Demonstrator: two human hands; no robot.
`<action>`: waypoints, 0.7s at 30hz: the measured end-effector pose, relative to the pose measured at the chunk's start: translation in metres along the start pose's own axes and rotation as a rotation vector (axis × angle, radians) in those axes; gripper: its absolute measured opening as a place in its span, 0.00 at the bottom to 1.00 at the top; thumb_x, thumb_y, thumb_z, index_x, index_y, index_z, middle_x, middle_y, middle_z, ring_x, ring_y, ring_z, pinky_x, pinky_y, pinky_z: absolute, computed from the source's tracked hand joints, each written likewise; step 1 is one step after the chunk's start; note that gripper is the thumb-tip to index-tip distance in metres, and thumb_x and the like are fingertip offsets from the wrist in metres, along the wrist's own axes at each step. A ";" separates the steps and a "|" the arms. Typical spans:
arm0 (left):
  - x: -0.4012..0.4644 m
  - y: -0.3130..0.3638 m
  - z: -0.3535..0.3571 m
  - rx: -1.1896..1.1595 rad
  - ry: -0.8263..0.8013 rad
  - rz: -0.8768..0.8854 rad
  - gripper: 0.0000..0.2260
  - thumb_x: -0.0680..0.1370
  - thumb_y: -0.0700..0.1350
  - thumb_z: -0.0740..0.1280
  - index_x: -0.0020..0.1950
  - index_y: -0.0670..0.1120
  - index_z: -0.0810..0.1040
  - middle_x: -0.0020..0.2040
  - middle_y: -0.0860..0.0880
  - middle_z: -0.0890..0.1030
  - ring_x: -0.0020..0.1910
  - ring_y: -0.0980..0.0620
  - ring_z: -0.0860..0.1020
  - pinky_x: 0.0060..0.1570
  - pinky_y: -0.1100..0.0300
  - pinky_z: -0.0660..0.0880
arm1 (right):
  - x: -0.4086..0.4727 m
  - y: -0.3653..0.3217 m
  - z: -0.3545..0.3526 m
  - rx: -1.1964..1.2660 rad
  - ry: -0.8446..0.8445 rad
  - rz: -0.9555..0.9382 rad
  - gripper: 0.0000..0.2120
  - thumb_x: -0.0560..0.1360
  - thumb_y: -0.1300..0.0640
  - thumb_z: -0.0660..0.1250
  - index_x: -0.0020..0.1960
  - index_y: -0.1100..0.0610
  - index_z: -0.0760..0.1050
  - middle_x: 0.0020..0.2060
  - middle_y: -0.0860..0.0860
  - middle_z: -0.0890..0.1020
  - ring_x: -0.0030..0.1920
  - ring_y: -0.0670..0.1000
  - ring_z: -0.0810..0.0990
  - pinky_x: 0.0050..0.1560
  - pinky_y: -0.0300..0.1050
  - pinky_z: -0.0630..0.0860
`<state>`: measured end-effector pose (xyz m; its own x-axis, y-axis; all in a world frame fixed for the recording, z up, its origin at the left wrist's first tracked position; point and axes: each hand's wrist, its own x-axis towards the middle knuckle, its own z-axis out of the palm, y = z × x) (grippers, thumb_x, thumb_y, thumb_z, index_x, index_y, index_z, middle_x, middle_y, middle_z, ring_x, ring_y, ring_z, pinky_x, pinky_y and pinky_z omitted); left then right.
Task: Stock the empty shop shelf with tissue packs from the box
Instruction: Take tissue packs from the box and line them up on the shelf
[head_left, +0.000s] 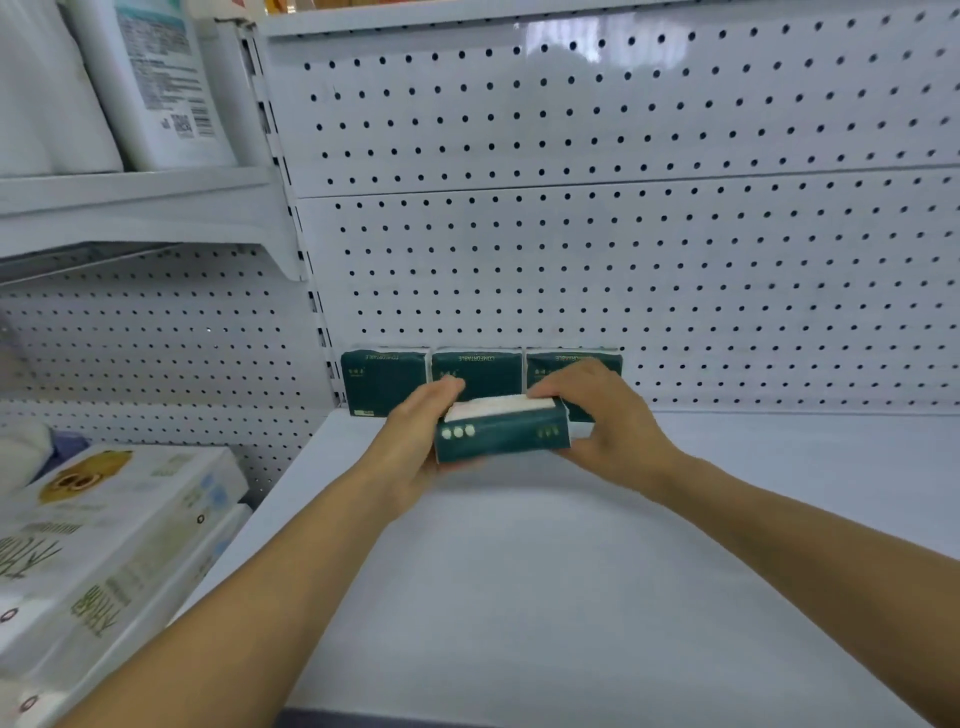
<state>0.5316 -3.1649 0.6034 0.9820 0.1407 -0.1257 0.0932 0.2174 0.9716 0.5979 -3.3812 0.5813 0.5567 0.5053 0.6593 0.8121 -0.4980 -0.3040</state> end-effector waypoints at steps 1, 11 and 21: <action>-0.002 0.001 0.001 -0.038 -0.008 -0.029 0.17 0.82 0.57 0.59 0.62 0.47 0.77 0.55 0.42 0.81 0.40 0.45 0.84 0.39 0.52 0.82 | -0.002 -0.011 -0.004 0.158 0.031 0.155 0.17 0.69 0.50 0.77 0.56 0.49 0.79 0.51 0.44 0.81 0.52 0.44 0.77 0.50 0.42 0.75; -0.018 -0.003 0.009 0.172 -0.094 0.136 0.14 0.78 0.48 0.70 0.60 0.43 0.79 0.46 0.45 0.83 0.38 0.50 0.80 0.39 0.57 0.79 | -0.017 -0.037 -0.041 0.727 0.029 0.693 0.11 0.73 0.53 0.73 0.53 0.56 0.79 0.39 0.48 0.85 0.34 0.45 0.77 0.30 0.29 0.69; -0.017 0.018 0.056 0.722 -0.146 0.537 0.09 0.74 0.46 0.75 0.52 0.53 0.80 0.41 0.54 0.79 0.33 0.62 0.72 0.36 0.68 0.73 | 0.010 -0.055 -0.075 -0.274 -0.130 0.217 0.33 0.68 0.46 0.75 0.70 0.43 0.67 0.60 0.44 0.74 0.63 0.47 0.65 0.60 0.48 0.69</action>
<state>0.5262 -3.2169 0.6341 0.9295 -0.0857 0.3586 -0.3506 -0.5068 0.7876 0.5457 -3.4021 0.6560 0.7429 0.4435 0.5015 0.6053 -0.7649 -0.2202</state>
